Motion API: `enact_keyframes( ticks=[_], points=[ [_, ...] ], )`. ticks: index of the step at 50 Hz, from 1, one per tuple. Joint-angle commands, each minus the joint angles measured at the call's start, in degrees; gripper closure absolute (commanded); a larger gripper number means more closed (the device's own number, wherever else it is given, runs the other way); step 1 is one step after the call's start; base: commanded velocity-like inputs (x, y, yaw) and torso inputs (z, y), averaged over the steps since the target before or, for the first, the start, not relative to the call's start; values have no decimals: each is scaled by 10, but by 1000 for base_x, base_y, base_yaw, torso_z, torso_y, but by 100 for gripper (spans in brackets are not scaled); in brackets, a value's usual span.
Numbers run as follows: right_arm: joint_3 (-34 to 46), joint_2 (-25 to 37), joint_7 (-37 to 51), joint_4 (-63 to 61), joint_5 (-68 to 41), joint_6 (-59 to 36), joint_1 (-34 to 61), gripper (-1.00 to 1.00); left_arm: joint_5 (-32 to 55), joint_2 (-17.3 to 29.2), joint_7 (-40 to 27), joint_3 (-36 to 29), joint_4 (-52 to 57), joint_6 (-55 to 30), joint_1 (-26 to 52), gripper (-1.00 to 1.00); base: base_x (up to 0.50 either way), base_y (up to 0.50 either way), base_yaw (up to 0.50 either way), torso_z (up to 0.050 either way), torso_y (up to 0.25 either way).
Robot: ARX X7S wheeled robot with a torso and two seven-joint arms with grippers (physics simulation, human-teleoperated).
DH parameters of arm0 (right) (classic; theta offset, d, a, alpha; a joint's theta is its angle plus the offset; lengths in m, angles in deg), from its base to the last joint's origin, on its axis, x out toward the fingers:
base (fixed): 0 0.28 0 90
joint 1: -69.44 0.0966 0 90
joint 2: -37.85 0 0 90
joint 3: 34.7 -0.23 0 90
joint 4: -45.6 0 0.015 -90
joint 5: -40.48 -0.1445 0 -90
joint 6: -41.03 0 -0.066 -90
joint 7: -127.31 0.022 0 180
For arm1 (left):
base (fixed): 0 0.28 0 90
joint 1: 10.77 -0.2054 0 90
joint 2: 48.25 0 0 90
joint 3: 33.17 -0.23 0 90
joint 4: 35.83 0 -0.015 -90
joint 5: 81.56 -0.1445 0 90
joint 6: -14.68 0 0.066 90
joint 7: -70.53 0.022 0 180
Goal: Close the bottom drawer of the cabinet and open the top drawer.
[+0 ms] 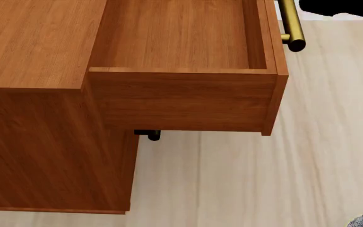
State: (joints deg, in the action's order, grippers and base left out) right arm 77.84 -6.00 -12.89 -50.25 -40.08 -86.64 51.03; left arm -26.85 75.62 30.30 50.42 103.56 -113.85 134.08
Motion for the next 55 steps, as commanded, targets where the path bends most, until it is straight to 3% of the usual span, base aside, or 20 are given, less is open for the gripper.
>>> enact_keyframes(
  ticks=[1, 21, 55],
  points=[
    [57, -1, -10, 35, 0, -119, 133, -100, 0, -2, 0, -6, -1, 1, 2, -100, 0, 0, 0, 0, 0],
    [213, -98, -171, 184, 96, -263, 330, -100, -9, -3, 6, -12, -2, 12, -6, -100, 0, 0, 0, 0, 0],
    [369, -211, -332, 323, 222, -264, 401, -100, -8, 10, 10, 0, -6, 29, -24, -100, 0, 0, 0, 0, 0]
  ],
)
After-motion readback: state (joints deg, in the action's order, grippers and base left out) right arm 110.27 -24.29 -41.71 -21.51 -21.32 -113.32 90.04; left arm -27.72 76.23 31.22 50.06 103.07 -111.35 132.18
